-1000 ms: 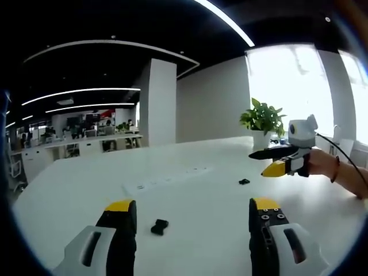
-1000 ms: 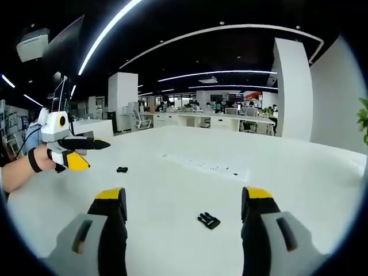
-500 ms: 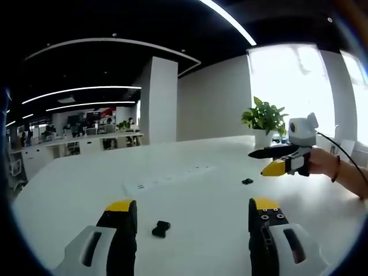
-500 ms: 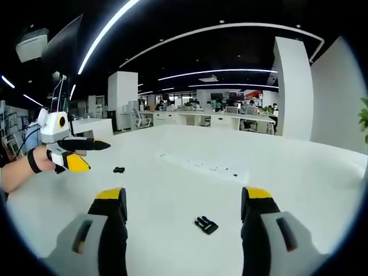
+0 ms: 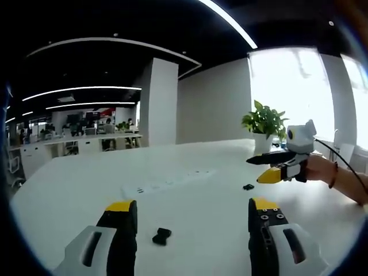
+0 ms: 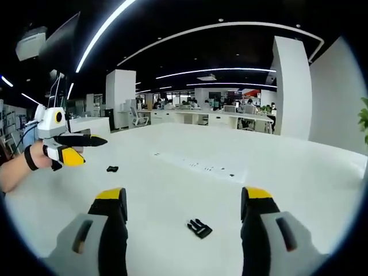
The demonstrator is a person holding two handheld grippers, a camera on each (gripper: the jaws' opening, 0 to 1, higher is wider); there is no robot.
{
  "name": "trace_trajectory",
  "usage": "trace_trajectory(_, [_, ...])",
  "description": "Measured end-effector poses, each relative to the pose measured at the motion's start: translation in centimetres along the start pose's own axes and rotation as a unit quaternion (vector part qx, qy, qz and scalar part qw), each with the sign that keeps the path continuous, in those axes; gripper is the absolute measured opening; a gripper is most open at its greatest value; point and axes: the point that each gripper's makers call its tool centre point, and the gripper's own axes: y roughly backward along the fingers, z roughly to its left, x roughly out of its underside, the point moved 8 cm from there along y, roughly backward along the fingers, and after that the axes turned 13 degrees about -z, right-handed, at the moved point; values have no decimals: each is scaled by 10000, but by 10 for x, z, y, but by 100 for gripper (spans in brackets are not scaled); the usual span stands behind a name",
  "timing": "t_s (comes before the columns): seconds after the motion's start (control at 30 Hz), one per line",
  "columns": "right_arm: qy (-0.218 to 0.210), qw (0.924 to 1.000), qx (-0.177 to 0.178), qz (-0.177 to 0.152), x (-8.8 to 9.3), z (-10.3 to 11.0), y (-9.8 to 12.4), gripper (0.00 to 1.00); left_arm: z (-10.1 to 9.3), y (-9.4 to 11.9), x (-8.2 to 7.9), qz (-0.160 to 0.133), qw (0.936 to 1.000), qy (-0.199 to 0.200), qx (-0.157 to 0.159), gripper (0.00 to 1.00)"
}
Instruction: Snap the two parts of the plastic buckle together until the buckle closes and remains connected.
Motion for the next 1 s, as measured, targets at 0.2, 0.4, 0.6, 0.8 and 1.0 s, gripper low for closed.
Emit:
trace_trajectory(0.2, [2, 9999, 94, 45, 3, -6, 1, 79, 6, 1, -3, -87, 9999, 7, -76, 80])
trace_trajectory(0.4, [-35, 9999, 102, 46, 5, -8, 3, 79, 10, 3, 4, -8, 9999, 47, -159, 79])
trace_trajectory(0.6, [-31, 10000, 57, 50, 5, -5, 2, 79, 9, 2, 7, 46, 9999, -2, -130, 78])
trace_trajectory(0.8, [-73, 9999, 66, 36, 8, -6, 3, 77, 8, 3, 9, 65, 9999, 20, -120, 78])
trace_trajectory(1.0, [-48, 9999, 70, 62, 11, -8, 4, 76, 11, 4, 13, 101, 9999, -20, -117, 77])
